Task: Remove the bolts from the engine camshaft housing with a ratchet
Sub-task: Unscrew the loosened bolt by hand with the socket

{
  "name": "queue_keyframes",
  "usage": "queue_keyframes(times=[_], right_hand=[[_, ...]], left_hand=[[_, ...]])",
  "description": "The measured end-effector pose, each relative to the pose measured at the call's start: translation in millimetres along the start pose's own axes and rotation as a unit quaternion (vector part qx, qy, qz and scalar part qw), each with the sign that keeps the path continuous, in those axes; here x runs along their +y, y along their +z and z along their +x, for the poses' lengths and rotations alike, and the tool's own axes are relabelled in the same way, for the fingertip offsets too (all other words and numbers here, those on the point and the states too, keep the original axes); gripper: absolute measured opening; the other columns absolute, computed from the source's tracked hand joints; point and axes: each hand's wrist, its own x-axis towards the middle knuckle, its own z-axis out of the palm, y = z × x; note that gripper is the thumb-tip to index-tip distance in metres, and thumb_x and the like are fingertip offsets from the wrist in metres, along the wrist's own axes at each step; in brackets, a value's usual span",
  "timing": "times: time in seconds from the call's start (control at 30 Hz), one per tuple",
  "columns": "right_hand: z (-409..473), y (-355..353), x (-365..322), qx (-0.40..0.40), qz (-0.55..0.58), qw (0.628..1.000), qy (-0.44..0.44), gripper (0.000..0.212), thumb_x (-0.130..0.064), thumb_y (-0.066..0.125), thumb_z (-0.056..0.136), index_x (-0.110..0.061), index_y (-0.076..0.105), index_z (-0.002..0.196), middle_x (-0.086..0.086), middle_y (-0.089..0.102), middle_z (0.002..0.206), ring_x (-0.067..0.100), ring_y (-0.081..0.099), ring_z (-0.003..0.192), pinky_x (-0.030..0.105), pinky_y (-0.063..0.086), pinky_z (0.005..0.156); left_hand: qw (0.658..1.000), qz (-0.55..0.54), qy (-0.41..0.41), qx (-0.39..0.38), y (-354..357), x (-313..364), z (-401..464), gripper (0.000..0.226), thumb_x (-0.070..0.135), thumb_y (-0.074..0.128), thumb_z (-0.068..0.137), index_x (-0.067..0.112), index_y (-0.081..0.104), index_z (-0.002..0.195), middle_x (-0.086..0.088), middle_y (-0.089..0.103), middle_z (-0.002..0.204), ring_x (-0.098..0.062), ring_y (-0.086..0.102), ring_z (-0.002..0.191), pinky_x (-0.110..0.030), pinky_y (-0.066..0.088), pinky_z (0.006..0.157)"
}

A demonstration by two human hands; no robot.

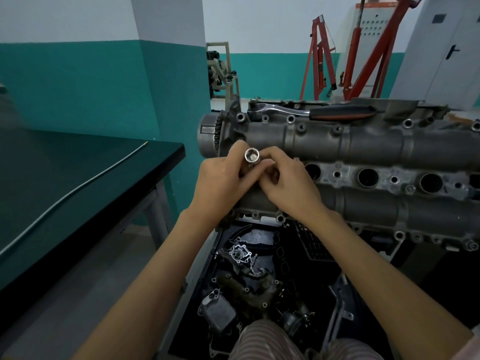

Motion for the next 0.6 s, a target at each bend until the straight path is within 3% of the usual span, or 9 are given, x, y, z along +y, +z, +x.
queue_keyframes(times=[0.1, 0.23, 0.37, 0.5, 0.6], right_hand=[[1.4, 0.1, 0.7, 0.013, 0.048, 0.998, 0.025, 0.020, -0.022, 0.064, 0.080, -0.028, 0.050, 0.093, -0.005, 0.058, 0.065, 0.005, 0.054, 0.060, 0.028, 0.046, 0.055], [0.2, 0.0, 2.0, 0.028, 0.065, 0.997, 0.018, 0.021, -0.019, 0.061, 0.083, -0.034, 0.048, 0.077, -0.004, 0.057, 0.062, 0.005, 0.051, 0.055, 0.025, 0.040, 0.051], [-3.4, 0.0, 0.5, 0.015, 0.057, 0.998, -0.004, 0.014, -0.019, 0.055, 0.086, -0.032, 0.052, 0.088, -0.010, 0.046, 0.057, 0.005, 0.047, 0.053, 0.023, 0.037, 0.052], [-3.3, 0.9, -1.9, -0.001, 0.044, 0.999, -0.003, 0.022, -0.019, 0.051, 0.085, -0.024, 0.058, 0.105, -0.008, 0.049, 0.059, 0.008, 0.046, 0.054, 0.031, 0.042, 0.054], [-1.0, 1.2, -0.5, -0.012, 0.060, 0.998, 0.019, 0.024, -0.020, 0.061, 0.084, -0.025, 0.054, 0.106, -0.016, 0.048, 0.052, 0.005, 0.044, 0.049, 0.026, 0.039, 0.051]], left_hand=[[1.000, -0.001, 0.003, 0.013, 2.2, -0.3, 0.5, 0.046, 0.039, 0.061, 0.083, -0.004, 0.053, 0.069, -0.009, 0.051, 0.048, -0.023, 0.048, 0.039, -0.037, 0.041, 0.036], [0.999, -0.041, 0.007, 0.013, 0.6, 2.1, -1.8, 0.032, 0.032, 0.059, 0.086, 0.000, 0.062, 0.084, -0.003, 0.058, 0.054, -0.015, 0.052, 0.043, -0.034, 0.044, 0.040], [0.999, -0.049, 0.018, -0.008, -2.5, -0.5, -2.8, 0.023, 0.022, 0.055, 0.089, 0.002, 0.065, 0.094, -0.002, 0.059, 0.055, -0.013, 0.052, 0.043, -0.035, 0.045, 0.041], [1.000, -0.027, -0.001, 0.011, 0.3, -0.6, -1.7, 0.035, 0.029, 0.056, 0.088, -0.005, 0.058, 0.077, -0.010, 0.058, 0.055, -0.022, 0.053, 0.043, -0.039, 0.044, 0.039], [1.000, -0.015, 0.001, 0.025, 2.3, 1.1, -0.7, 0.042, 0.034, 0.060, 0.085, -0.004, 0.052, 0.069, -0.010, 0.052, 0.050, -0.022, 0.048, 0.039, -0.037, 0.041, 0.036]])
